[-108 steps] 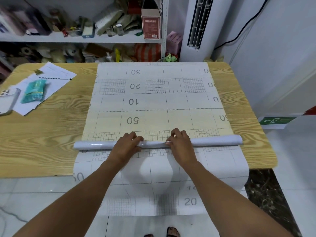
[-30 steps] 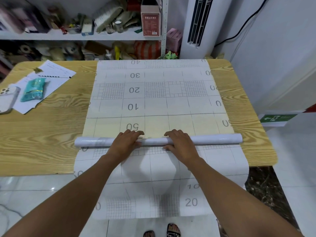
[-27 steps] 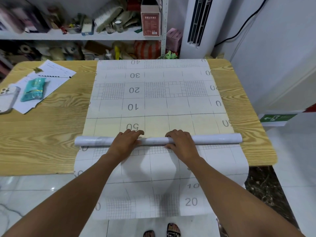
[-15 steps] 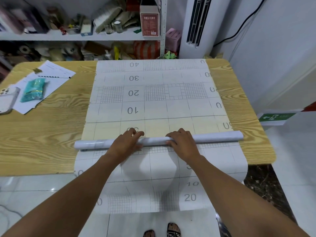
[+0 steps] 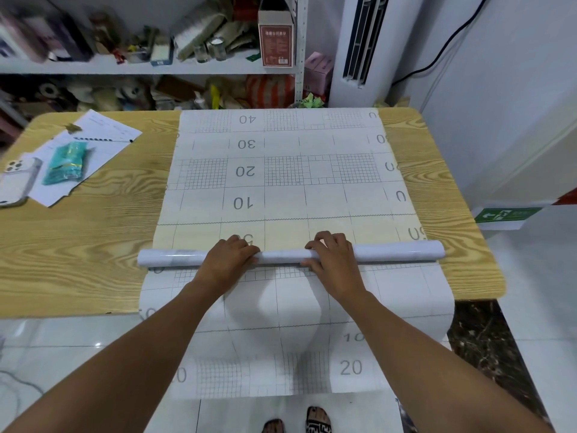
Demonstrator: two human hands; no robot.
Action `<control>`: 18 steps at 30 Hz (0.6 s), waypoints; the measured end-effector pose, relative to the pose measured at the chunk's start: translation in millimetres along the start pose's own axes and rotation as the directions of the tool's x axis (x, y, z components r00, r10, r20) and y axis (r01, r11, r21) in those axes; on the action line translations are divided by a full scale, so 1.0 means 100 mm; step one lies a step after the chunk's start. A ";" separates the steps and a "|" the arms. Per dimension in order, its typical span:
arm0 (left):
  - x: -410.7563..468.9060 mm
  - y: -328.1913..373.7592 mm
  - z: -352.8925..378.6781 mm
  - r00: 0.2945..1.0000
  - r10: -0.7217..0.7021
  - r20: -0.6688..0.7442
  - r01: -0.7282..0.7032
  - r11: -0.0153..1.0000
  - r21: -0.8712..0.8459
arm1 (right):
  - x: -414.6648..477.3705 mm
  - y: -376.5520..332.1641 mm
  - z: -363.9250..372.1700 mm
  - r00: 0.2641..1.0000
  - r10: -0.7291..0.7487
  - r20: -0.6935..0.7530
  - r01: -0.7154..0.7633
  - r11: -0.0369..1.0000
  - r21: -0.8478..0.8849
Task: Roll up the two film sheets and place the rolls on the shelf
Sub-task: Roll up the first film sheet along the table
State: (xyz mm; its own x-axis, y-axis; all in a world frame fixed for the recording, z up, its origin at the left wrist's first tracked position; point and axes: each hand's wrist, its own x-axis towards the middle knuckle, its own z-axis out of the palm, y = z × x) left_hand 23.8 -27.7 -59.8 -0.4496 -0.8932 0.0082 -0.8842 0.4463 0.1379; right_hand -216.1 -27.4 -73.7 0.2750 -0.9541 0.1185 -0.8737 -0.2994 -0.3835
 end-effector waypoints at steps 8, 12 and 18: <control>-0.04 0.05 -0.01 0.999 -0.029 -0.026 0.029 0.999 -0.025 | 0.04 -0.03 -0.04 0.997 0.009 0.083 -0.005 0.998 -0.057; -0.05 0.12 -0.02 0.993 -0.122 0.003 0.122 0.988 -0.093 | 0.04 -0.02 -0.02 0.993 0.025 0.116 -0.014 0.995 -0.097; -0.08 0.15 0.01 0.983 -0.173 0.062 0.182 0.961 -0.207 | 0.05 -0.02 -0.02 0.986 0.056 0.159 -0.036 0.992 -0.124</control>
State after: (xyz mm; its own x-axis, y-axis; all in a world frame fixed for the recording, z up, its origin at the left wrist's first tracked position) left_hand 13.8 -13.7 -59.1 -0.2973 -0.9517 -0.0773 -0.9056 0.2554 0.3386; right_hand -214.0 -31.8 -70.2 0.2857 -0.9570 -0.0501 -0.9263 -0.2623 -0.2705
